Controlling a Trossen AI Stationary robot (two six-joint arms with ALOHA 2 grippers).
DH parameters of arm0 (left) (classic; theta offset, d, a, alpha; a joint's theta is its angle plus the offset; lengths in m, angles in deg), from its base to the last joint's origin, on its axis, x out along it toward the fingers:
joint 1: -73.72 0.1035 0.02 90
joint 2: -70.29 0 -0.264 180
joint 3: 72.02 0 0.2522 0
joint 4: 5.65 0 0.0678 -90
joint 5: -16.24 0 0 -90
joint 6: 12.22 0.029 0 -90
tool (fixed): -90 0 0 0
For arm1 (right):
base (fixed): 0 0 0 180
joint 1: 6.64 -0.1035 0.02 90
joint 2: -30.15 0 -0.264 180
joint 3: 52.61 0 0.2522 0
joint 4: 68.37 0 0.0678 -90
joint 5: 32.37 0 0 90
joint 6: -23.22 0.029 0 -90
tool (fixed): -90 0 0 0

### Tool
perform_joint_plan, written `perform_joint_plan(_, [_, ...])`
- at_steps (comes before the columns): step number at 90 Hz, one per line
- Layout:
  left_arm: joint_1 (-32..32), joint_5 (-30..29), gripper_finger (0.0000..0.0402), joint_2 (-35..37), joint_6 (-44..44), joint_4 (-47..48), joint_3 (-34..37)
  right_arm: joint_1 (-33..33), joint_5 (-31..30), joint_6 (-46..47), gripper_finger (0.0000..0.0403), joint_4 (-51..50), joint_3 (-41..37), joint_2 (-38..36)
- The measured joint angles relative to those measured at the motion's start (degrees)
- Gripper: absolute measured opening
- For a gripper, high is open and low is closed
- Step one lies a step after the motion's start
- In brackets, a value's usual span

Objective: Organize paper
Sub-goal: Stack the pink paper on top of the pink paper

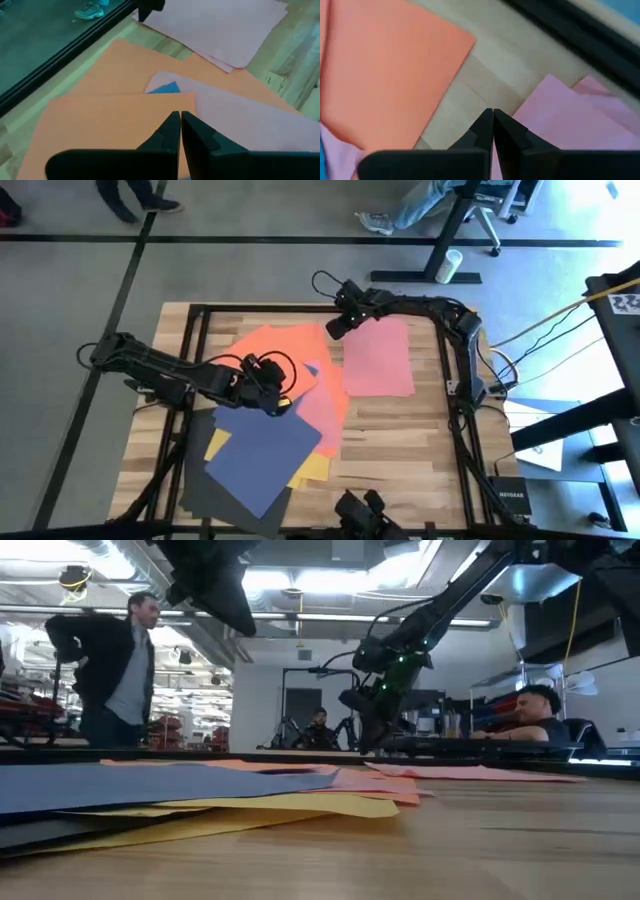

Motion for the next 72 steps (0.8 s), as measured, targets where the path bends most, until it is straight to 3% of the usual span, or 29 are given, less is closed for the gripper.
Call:
perform_joint_plan(63, [-0.1,0.0,0.0,0.0,0.0,0.2,0.0,1.5,-0.1,1.4,0.0,0.2,0.0,1.9])
perform_joint_plan(72, [-0.1,0.0,0.0,0.0,0.0,0.3,0.0,1.5,2.9,1.5,0.0,1.7,0.0,2.0])
